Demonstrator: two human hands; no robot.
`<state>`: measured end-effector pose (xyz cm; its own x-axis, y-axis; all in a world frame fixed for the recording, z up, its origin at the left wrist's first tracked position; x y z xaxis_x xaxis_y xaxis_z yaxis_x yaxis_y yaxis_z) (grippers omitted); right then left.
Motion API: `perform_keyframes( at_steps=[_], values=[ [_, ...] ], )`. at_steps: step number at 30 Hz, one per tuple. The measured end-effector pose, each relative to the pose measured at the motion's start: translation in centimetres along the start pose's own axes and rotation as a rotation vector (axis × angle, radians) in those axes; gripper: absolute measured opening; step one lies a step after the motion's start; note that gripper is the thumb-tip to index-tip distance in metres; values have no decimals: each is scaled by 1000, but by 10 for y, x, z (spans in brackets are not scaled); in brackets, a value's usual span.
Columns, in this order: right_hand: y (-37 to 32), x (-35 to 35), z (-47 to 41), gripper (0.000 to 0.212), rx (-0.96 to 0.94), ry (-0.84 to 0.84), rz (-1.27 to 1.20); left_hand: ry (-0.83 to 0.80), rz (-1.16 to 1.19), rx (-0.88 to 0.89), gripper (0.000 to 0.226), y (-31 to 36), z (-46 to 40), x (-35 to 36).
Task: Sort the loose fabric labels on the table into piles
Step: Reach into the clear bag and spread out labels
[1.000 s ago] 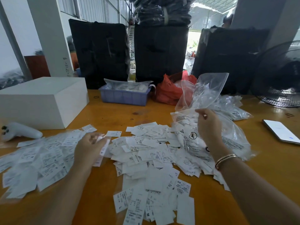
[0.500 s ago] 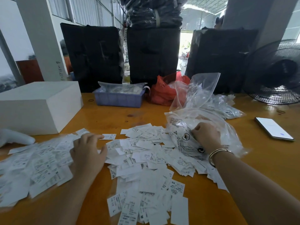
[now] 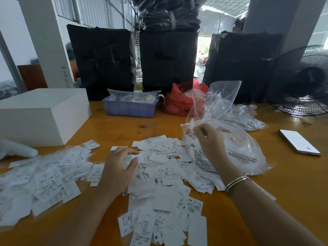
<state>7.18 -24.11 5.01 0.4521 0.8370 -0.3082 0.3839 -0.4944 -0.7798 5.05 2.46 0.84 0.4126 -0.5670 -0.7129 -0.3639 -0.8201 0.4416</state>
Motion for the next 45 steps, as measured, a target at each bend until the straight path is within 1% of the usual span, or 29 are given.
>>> perform_keyframes(
  at_steps=[1, 2, 3, 5, 6, 7, 8, 9, 12, 13, 15, 17, 18, 20, 21, 23, 25, 27, 32, 35, 36, 38, 40, 41, 43, 45],
  values=[
    [-8, 14, 9, 14, 13, -102, -80, -42, 76, -3, 11, 2, 0, 1],
    [-15, 29, 19, 11, 39, -216, -142, -94, 134, -8, 14, 3, 1, 3],
    [-21, 42, 30, 9, 59, -326, -175, -152, 173, -14, 24, 3, 1, 5],
    [-29, 64, 48, 12, 35, -491, -175, -261, 220, -24, 51, 5, 2, 11],
    [-31, 72, 53, 12, 6, -550, -158, -296, 240, -19, 61, 7, 2, 13],
    [-33, 77, 57, 12, -24, -598, -132, -313, 261, -10, 65, 9, 2, 15],
    [-33, 81, 60, 11, -47, -631, -110, -317, 279, -10, 65, 10, 1, 16],
    [-32, 83, 62, 12, -59, -647, -104, -316, 293, -23, 59, 10, 1, 17],
    [-26, 85, 64, 15, -28, -617, -141, -281, 289, -81, 20, 3, -1, 20],
    [-22, 85, 63, 16, 3, -580, -159, -256, 289, -88, 15, 1, -1, 20],
    [-14, 82, 59, 19, 44, -459, -127, -204, 309, -126, 10, -5, -2, 18],
    [-7, 79, 54, 25, 21, -361, 37, -175, 346, -213, 5, -10, -2, 17],
    [-4, 81, 54, 31, -4, -366, 142, -171, 371, -261, 4, -12, -2, 17],
    [0, 88, 57, 42, -42, -442, 330, -171, 406, -310, 4, -14, -2, 18],
    [1, 91, 58, 44, -54, -468, 387, -170, 414, -316, 5, -14, -2, 18],
    [1, 92, 58, 41, -86, -453, 415, -160, 420, -313, 7, -12, -2, 17],
    [0, 89, 56, 36, -121, -397, 374, -148, 417, -296, 8, -10, -2, 16],
    [-1, 82, 56, 33, -105, -327, 291, -148, 405, -288, 10, -9, -2, 16],
    [0, 70, 57, 28, 16, -148, -153, -138, 423, -249, 15, -6, -3, 14],
    [-9, 68, 61, 33, 22, -132, -350, -129, 461, -226, 14, -5, -3, 14],
    [-12, 69, 62, 33, 9, -154, -373, -139, 461, -216, 13, -4, -3, 14],
    [-17, 74, 65, 25, -2, -239, -388, -156, 428, -170, 12, -1, -3, 14],
    [-19, 82, 68, 19, 12, -342, -358, -173, 346, -90, 11, 4, -3, 13],
    [-18, 87, 69, 19, 14, -365, -317, -185, 323, -63, 9, 6, -3, 14],
    [-18, 91, 69, 13, 26, -338, -269, -215, 350, -70, 6, 6, -2, 16],
    [-15, 88, 67, 11, 71, -280, -326, -250, 377, -115, 15, 3, -2, 18]
  ],
)
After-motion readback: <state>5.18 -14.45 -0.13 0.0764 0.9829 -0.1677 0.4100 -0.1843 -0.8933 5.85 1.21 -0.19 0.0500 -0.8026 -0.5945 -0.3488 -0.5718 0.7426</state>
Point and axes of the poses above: each hand's wrist, its own z-axis away from the middle knuckle, its own x-axis out of the palm, y = z × x, the point moved 4 cm from there along -z, towards the middle knuckle, and after that the axes turned 14 degrees about -z, right-handed, at the moved point
